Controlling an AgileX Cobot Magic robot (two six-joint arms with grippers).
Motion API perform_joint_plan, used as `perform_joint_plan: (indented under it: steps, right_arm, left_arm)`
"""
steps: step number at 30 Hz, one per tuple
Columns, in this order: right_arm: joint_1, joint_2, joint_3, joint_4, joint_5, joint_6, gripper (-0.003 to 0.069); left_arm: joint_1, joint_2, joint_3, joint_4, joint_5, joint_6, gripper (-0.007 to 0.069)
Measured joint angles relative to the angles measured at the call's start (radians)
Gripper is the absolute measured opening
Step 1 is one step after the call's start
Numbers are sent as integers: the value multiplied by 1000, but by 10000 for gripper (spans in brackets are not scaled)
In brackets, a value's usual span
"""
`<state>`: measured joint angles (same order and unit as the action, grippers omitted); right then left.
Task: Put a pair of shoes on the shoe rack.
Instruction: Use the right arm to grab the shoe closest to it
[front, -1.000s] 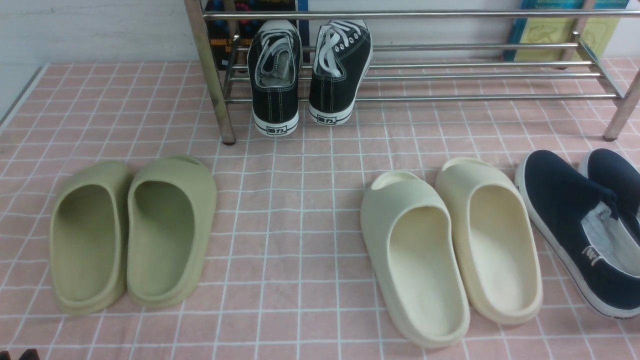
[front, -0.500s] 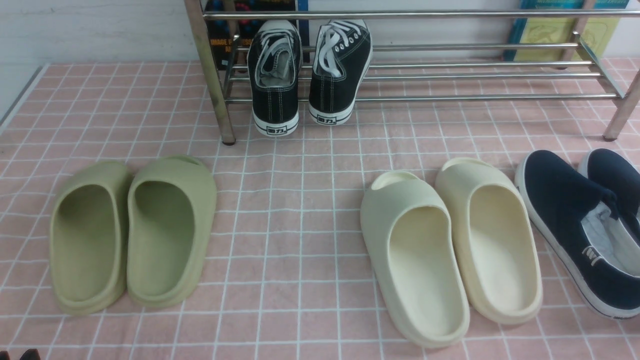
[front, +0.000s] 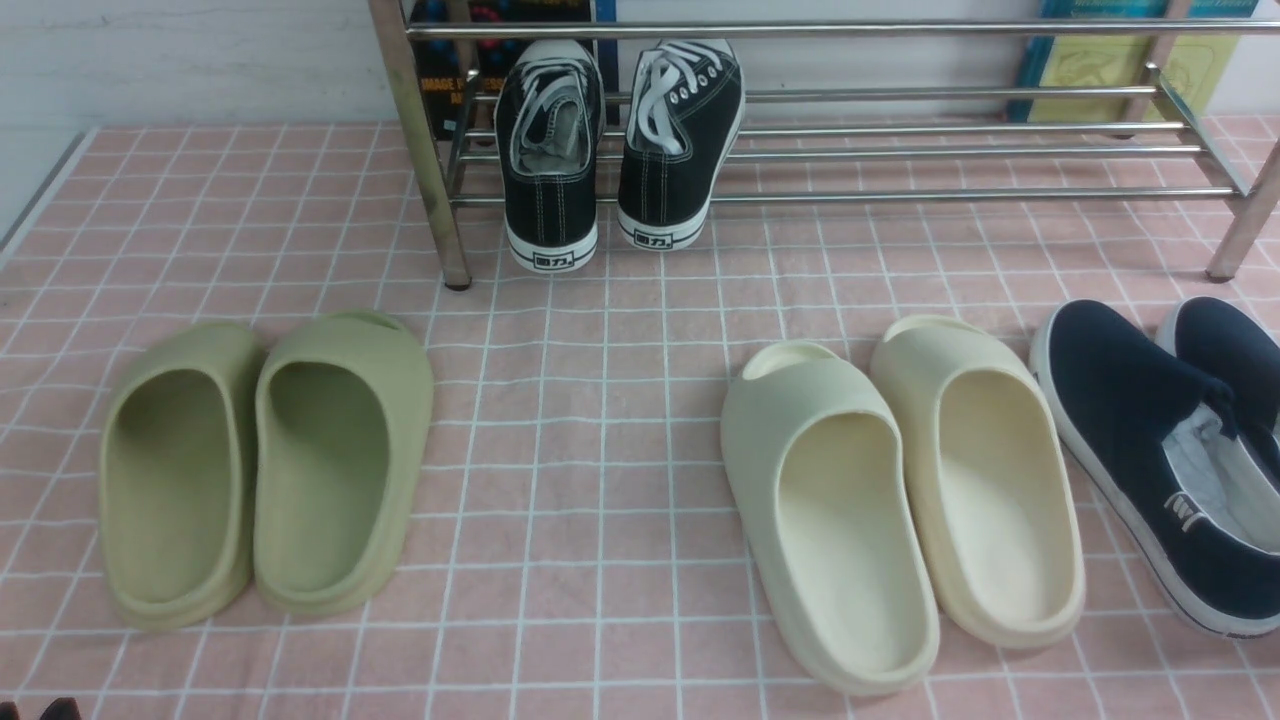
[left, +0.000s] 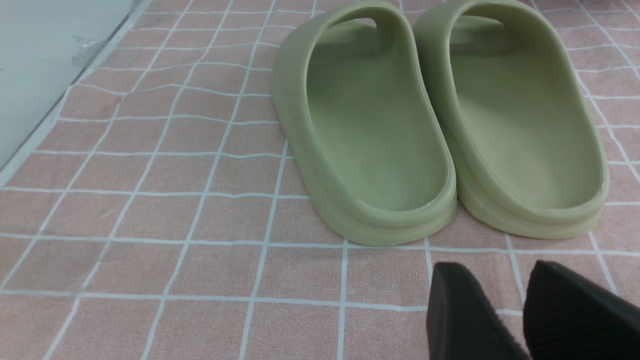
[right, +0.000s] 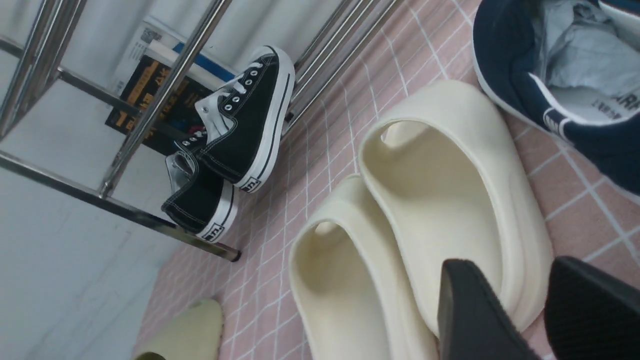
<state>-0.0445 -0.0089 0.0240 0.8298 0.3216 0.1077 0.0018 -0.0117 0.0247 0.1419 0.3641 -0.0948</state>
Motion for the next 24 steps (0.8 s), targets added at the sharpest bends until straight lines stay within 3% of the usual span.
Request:
perform_joint_plan:
  steps: [4,7,8,10,13,14,15,16,18,24]
  right_arm:
    - [0,0,-48,19,44,-122,204]
    - [0,11,-156,1,88,-219,112]
    - [0,55,-249,-46,130,-274,33]
    - [0,137,-364,-131,202,-299,-12]
    - [0,338,-575,-317,408,-312,-19]
    - [0,338,-588,-317,408,-312,-19]
    - [0,461,-685,-417,537,-314,-19]
    - [0,475,-707,-428,551,-314,-19]
    - [1,657,-830,-561,716,-320,-19]
    - [60,912,-944,-699,802,-324,-13]
  left_arm:
    - [0,0,0,0,0,0,237]
    - [0,0,0,0,0,0,237]
    - [0,0,0,0,0,0,237]
    - [0,0,0,0,0,0,237]
    - [0,0,0,0,0,0,237]
    - [0,0,0,0,0,0,237]
    - [0,0,0,0,0,0,237]
    - [0,0,0,0,0,0,237]
    - [0,0,0,0,0,0,237]
    - [0,0,0,0,0,0,237]
